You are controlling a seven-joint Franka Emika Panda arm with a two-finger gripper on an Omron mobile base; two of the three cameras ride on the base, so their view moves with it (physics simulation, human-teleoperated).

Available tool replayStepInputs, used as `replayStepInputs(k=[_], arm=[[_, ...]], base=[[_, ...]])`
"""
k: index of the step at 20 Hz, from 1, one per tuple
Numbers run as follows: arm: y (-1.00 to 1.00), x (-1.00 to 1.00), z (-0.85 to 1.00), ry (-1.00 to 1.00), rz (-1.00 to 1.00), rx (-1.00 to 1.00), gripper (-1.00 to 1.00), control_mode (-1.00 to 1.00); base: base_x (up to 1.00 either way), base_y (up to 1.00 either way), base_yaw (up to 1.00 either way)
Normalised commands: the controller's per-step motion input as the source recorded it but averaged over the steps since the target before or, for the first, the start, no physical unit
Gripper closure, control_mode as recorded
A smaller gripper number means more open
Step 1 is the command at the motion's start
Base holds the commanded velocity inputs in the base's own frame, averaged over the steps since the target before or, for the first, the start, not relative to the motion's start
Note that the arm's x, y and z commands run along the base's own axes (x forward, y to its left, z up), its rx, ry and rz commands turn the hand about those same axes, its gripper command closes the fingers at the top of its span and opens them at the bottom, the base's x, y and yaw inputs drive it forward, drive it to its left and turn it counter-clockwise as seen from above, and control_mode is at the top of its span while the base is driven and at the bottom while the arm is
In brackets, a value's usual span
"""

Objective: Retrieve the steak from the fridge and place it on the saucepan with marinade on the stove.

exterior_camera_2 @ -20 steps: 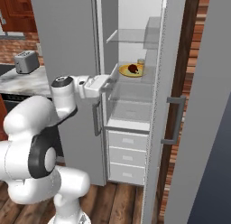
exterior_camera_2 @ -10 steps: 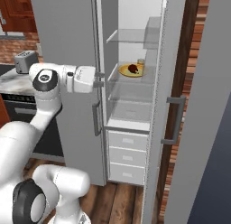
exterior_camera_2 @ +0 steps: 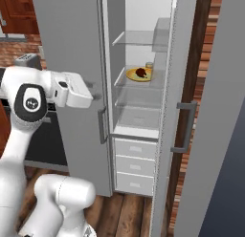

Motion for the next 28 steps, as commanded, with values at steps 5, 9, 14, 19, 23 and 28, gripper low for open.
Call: replayStepInputs(k=[5, 9, 14, 19, 23, 28], arm=[[0.45, -0.31, 0.04, 0.00, 0.35, 0.08, -1.00, -1.00], [0.48, -0.05, 0.02, 0.00, 0.37, 0.02, -1.00, -1.00], [0.34, 0.00, 0.05, 0.01, 0.36, 0.00, -1.00, -1.00], [0.13, 0.00, 0.00, 0.05, 0.41, 0.00, -1.00, -1.00], [0.04, 0.00, 0.00, 0.03, 0.43, 0.00, -1.00, -1.00], [0.16, 0.01, 0.00, 0.02, 0.20, 0.00, -1.00, -1.00]], base=[[0.00, 0.00, 0.00], [0.00, 0.00, 0.00], [0.00, 0.00, 0.00], [0.00, 0.00, 0.00], [0.00, 0.00, 0.00], [0.00, 0.00, 0.00]])
